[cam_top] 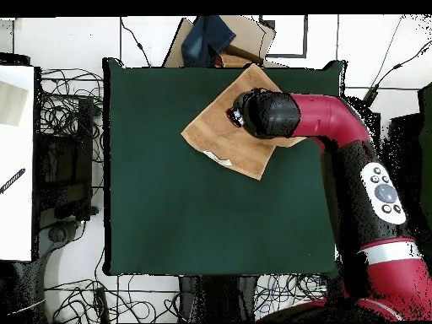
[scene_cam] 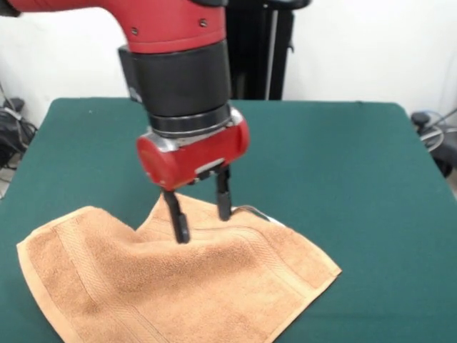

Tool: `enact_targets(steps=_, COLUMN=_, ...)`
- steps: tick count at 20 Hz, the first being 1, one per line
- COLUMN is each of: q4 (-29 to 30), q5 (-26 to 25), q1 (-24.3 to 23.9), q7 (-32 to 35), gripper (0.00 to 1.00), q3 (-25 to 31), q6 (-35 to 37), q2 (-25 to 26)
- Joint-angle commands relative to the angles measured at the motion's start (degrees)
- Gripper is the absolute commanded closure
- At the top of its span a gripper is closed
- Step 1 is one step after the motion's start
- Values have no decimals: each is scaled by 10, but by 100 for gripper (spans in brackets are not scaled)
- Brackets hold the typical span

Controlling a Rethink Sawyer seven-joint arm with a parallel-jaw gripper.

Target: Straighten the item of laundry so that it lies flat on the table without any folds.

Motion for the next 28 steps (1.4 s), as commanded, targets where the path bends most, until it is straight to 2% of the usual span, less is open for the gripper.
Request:
enact_targets(steps=1, q4=71, q5=-12, q1=21, q7=87, gripper=0, q3=-62, q6=-1, q2=28)
enact_targets(steps=10, q4=96, q5=-6, q1=8, q7=92, gripper=0, q3=-65, q6=-27, q2=43)
enact_targets(steps=16, q4=111, q5=-2, q1=19, q7=116, gripper=0, q3=-89, q6=-27, q2=22)
enact_targets(steps=23, q4=151, q5=2, q1=28, q7=178, gripper=0, q3=-126, q6=-86, q2=4)
enact_targets(steps=28, q4=177, q5=15, q1=33, q7=197, gripper=0, q3=-148, q6=-119, q2=-2)
